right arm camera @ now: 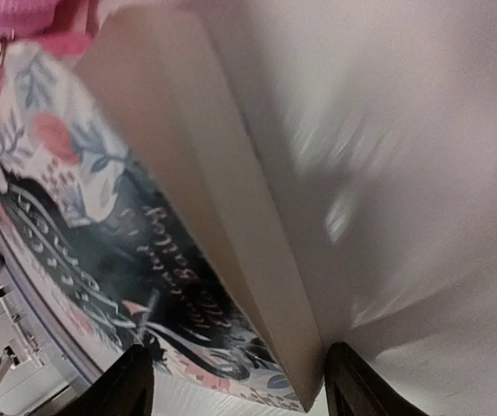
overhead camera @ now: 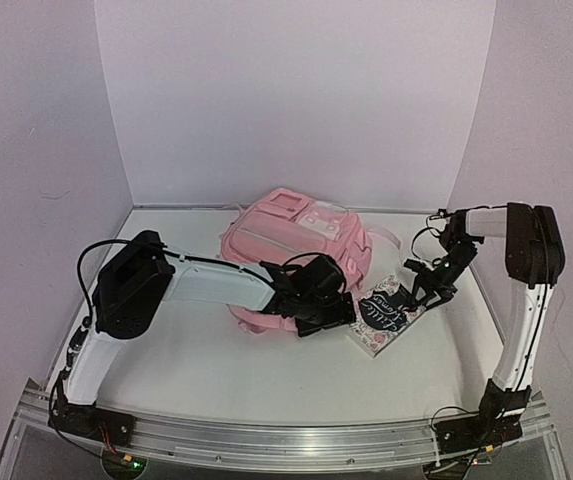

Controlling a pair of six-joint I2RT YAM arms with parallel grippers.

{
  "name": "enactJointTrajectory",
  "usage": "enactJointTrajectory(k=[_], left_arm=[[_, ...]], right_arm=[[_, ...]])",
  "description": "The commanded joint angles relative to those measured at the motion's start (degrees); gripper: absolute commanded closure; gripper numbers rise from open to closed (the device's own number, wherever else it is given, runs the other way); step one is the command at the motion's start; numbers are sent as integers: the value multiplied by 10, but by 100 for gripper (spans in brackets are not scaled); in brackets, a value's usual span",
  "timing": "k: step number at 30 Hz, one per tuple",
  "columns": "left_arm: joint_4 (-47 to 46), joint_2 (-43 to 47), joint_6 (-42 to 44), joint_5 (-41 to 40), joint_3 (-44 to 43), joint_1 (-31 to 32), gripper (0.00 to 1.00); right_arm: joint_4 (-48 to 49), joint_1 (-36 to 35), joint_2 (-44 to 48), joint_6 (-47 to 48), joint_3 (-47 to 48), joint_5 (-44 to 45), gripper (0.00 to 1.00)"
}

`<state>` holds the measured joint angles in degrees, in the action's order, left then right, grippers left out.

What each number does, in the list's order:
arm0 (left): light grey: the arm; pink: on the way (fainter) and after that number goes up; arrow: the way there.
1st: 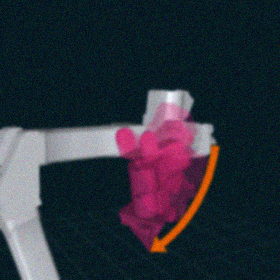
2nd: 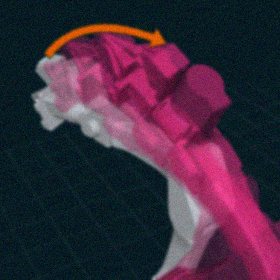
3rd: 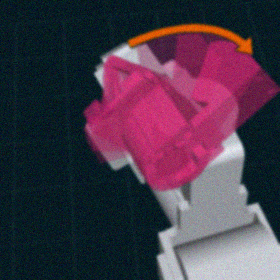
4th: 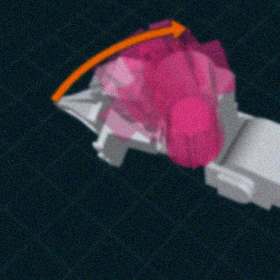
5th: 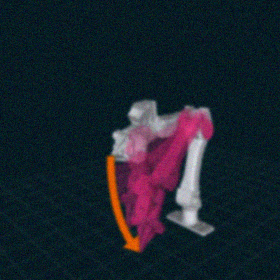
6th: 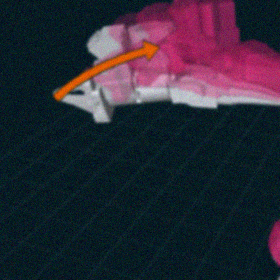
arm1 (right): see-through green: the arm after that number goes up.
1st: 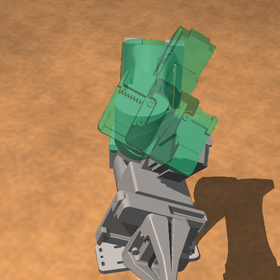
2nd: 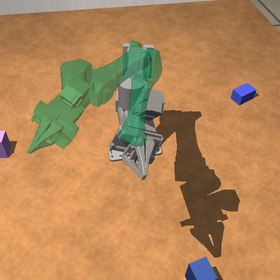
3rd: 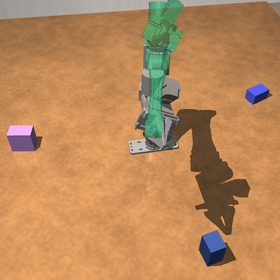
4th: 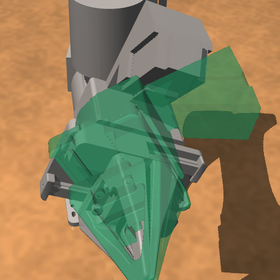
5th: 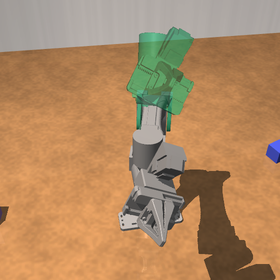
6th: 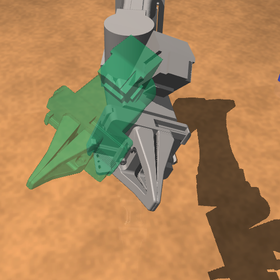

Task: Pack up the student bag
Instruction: Pick up the book from the center of the board.

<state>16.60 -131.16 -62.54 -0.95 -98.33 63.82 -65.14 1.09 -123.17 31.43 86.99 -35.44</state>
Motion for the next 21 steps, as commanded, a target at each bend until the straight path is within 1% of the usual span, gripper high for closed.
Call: enactJointTrajectory(k=[1,3,4,5,7,9,12,14,17,21], left_arm=[[45,74,-15,-37,49,-21,9],[47,97,-23,-40,77,-5,9],[46,110,-30,-44,91,5,9],[44,125,-39,-47,103,19,9],[35,141,-61,-55,126,37,9],[20,145,-76,-57,135,53,9],[16,117,-69,-51,106,65,9],[20,81,-56,-39,67,67,9],[24,36,-43,-31,13,67,9],[16,12,-47,-36,-1,64,9]], right_arm=[[-97,-8,80,52,-50,-39,33],[-114,-8,92,63,-58,-39,31],[-112,-8,96,63,-59,-30,28],[-101,-8,98,57,-60,-17,24],[-59,-4,98,25,-58,10,21],[-25,5,86,-5,-48,15,19],[-22,6,56,-16,-39,-13,23],[-28,3,40,-11,-43,-34,28],[-36,-5,38,0,-51,-61,32],[-47,-9,49,16,-57,-91,36]])
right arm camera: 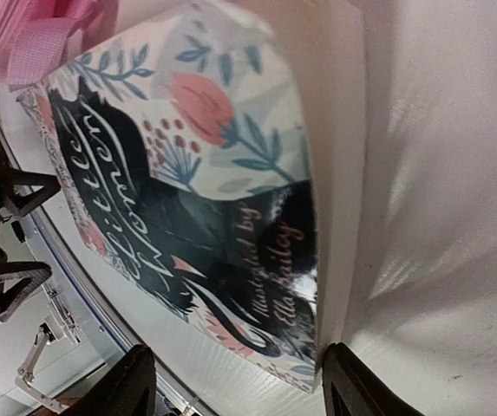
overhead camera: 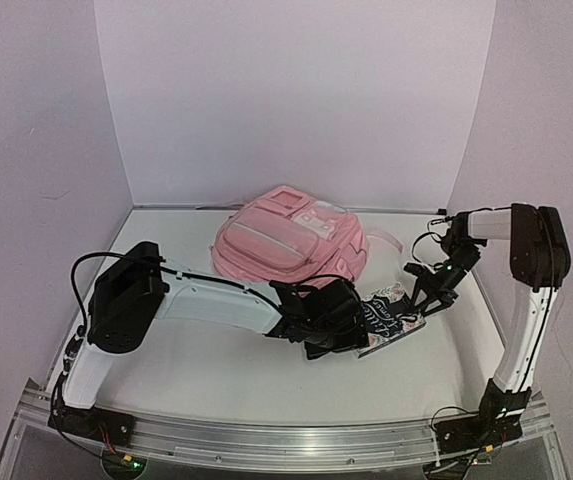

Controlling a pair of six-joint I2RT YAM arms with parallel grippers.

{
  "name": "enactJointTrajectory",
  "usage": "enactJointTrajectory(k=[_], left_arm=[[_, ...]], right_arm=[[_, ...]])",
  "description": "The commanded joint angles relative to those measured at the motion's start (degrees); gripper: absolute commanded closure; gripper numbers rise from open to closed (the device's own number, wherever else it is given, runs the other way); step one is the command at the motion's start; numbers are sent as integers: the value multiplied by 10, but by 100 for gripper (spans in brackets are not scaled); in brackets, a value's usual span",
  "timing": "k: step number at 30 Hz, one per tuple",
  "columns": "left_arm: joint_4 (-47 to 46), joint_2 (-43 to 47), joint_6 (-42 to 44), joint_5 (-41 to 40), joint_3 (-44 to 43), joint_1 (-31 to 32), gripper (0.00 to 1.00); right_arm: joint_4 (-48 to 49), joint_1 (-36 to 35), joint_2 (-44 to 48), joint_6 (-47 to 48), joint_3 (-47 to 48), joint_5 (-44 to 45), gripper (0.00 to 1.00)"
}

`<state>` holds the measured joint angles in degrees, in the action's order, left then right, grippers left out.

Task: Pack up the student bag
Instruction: Pick up the book from the center of the board.

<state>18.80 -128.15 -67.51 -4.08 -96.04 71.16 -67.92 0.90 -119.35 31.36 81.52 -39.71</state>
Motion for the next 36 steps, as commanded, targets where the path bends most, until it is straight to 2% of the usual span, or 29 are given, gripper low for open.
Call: enactJointTrajectory(k=[1,6,9,11,13,15,17,20,25,30,36], left_arm=[[-12,-19,-4,-5,-17,-12,10],[-45,-12,-28,0,24,-20,11],[-44,-14,-29,2,27,-21,12],[-44,-17,-30,4,26,-21,12],[-39,-21,-31,6,26,-21,12],[-35,-21,-34,6,27,-21,12],[-32,-18,-34,5,30,-21,12],[-27,-12,-37,1,36,-21,12],[-29,-12,-37,1,38,-21,12],[-25,-20,-35,4,30,-22,12],[-30,-23,-37,5,31,-23,12]], right_arm=[[-28,-19,13,24,-4,-57,37],[-81,-40,25,65,-15,-98,45],[-117,-43,46,94,-21,-127,59],[-128,-44,60,103,-25,-142,62],[-56,-45,78,33,-37,-111,55],[75,-44,104,-81,-65,-35,50],[133,-43,121,-114,-77,4,43],[161,-43,108,-142,-66,26,37],[174,-45,51,-138,-50,17,36],[101,-59,18,-85,-53,-73,43],[0,-66,57,-25,-28,-153,66]])
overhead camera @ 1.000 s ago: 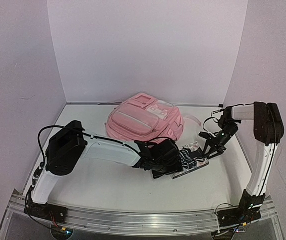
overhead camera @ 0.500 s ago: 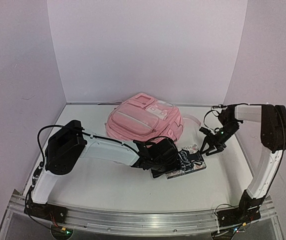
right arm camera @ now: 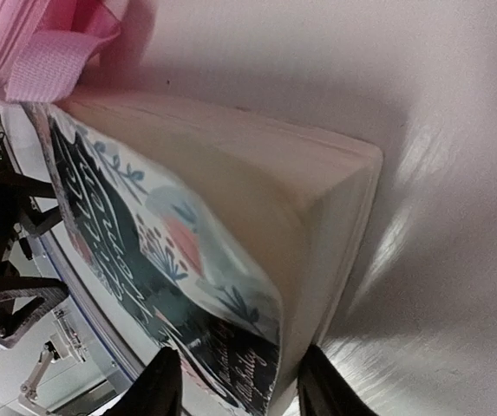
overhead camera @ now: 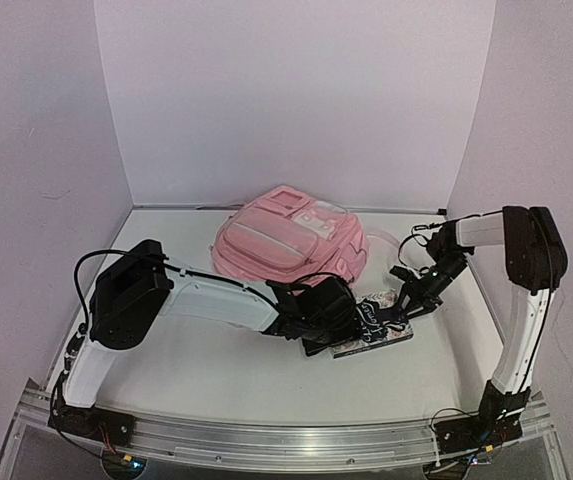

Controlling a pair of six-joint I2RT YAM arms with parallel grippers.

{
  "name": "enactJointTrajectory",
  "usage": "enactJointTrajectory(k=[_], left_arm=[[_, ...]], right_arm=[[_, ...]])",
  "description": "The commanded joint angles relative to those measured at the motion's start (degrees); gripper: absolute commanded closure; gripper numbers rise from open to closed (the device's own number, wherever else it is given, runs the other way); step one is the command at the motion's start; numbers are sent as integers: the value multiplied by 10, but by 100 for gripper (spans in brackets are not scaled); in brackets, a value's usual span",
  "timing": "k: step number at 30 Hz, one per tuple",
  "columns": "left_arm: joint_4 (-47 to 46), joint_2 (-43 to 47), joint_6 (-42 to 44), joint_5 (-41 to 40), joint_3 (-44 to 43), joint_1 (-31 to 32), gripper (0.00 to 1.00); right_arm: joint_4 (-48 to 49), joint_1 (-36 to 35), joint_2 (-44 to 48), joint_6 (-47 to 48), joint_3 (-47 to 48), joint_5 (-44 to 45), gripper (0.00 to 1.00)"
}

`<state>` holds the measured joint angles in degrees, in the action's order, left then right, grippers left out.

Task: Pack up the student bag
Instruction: Pick up the book from the center of the board.

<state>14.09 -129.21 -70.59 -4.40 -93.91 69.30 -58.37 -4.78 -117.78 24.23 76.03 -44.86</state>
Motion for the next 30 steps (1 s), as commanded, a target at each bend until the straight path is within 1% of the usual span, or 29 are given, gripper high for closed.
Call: enactJointTrajectory(k=[1,3,5,7,9,10,11,17,19,24,27,30], left_arm=[[18,-12,-6,9,10,-4,12],[17,-11,-4,9,9,-4,12],[15,-11,-2,9,10,-4,12],[12,-10,0,10,12,-4,12],[10,-4,6,8,15,-4,11],[8,2,9,6,19,-4,10],[6,10,11,3,25,-4,9],[-56,113,18,-22,135,0,1],[-73,151,25,-37,172,6,0],[-77,227,39,-61,231,15,0],[-124,269,35,-61,288,15,0],[-196,313,39,-61,334,15,0]], right_arm=[[-109,-9,51,50,33,-109,69],[-130,-10,72,61,39,-129,74],[-132,-11,82,63,32,-133,75],[-128,-13,79,64,22,-129,83],[-131,-13,73,63,23,-125,95],[-136,-13,72,64,26,-124,99],[-143,-13,72,66,30,-124,100],[-174,-13,103,48,74,-141,100],[-185,-13,119,35,94,-156,100],[-219,-13,152,14,143,-204,100],[-238,-13,168,9,159,-229,100],[-262,-12,181,17,173,-247,100]])
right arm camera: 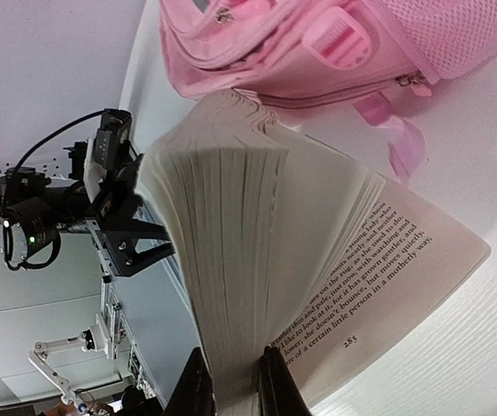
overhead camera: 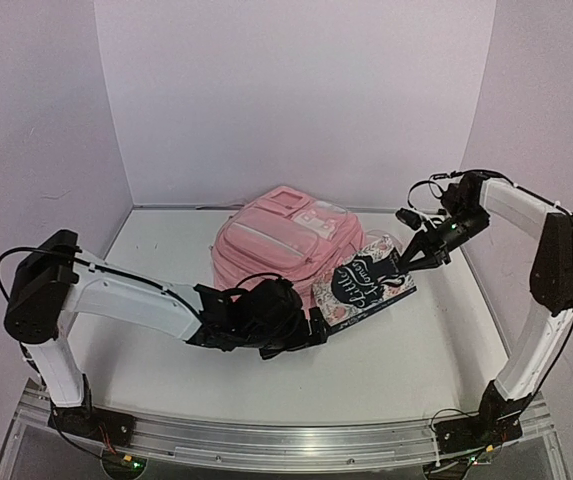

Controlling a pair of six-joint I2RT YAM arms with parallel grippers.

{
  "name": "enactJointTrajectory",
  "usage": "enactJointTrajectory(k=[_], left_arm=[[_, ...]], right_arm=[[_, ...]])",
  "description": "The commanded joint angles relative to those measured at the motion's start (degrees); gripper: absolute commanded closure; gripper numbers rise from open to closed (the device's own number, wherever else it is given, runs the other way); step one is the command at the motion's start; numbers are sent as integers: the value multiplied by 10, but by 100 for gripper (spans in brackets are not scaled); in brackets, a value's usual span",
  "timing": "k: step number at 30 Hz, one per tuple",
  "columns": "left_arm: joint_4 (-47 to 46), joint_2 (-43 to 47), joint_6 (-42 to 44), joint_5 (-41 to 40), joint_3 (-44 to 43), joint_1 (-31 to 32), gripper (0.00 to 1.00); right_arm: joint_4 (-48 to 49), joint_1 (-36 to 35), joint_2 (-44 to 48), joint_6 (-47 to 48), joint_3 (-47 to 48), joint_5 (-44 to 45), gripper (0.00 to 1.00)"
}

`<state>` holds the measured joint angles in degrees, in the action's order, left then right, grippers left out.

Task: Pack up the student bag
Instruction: Pick up the book from the center of the board.

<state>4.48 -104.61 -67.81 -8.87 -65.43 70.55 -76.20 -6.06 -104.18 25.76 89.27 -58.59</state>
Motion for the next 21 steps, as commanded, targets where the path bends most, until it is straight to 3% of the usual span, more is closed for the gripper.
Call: enactJointTrajectory(k=[1,10,21], left_arm=[[-118,81,18,-15,60,2,0],[-219,118,59,32,68,3,0],[-458,105,28,45,128,2,0]], right_arm=[[-88,0,52,4,43,-113,100],[-86,-5,118,5,34,-151,100],[-85,-41,178,8,19,-193,100]])
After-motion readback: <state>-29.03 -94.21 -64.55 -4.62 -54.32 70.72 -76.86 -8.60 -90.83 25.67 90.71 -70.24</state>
